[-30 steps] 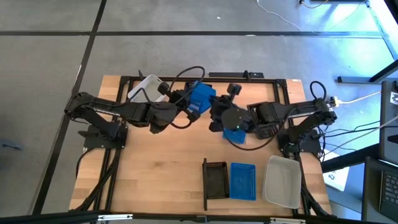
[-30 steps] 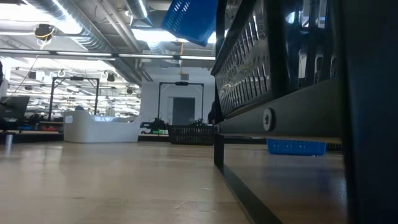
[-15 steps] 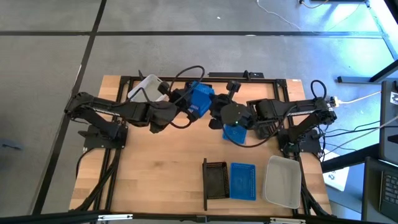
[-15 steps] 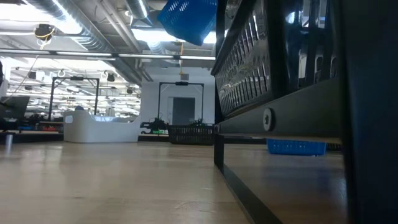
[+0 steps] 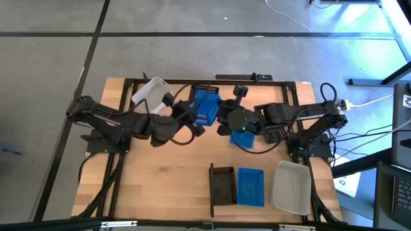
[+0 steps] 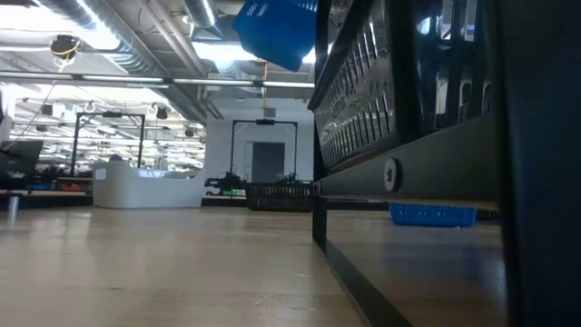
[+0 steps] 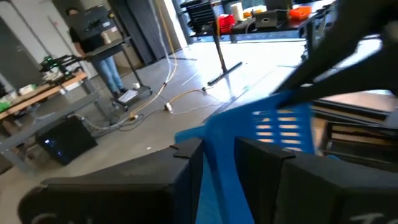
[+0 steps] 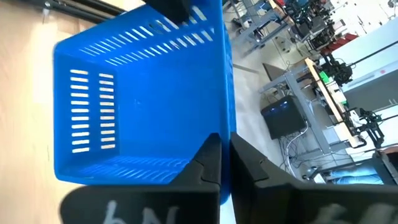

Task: Stack baskets on shelf by color
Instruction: Stack the bottom blue bin on top of the blue bin on the shelf

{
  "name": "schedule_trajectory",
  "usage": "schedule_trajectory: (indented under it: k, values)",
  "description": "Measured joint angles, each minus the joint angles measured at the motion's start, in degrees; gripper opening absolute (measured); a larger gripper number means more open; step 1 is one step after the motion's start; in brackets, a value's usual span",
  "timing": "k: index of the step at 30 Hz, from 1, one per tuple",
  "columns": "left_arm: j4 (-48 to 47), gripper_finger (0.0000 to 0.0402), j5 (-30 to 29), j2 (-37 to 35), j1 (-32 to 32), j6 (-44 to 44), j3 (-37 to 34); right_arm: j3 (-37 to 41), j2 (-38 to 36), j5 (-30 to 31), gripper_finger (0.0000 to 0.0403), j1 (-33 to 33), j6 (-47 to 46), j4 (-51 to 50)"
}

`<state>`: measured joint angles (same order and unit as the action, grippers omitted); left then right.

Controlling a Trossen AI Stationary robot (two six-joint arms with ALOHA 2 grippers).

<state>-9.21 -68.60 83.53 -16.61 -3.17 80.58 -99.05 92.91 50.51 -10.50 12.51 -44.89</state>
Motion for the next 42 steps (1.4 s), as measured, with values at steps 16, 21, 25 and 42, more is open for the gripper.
schedule_trajectory:
  k: [16,21,25,42]
  values:
    - [-12.97,0.0075,2.31,0.11,-5.39,6.87,0.04,0.01,0.03,2.87,0.0002,0.39,-0.37,-0.09]
    - [-15.25,0.0075,2.17,0.09,-7.38,8.88,0.04,-0.88,-0.56,2.51,0.0002,0.15,-0.38,-5.71]
    - [-16.30,0.0075,-1.32,-0.18,-10.20,8.61,0.04,-6.19,-1.85,-7.34,0.0002,-0.64,-6.26,-15.85]
    - [-20.06,0.0075,-8.47,-8.10,-13.61,8.63,0.02,-10.91,-3.06,-49.56,0.0002,-11.95,-37.76,-44.81]
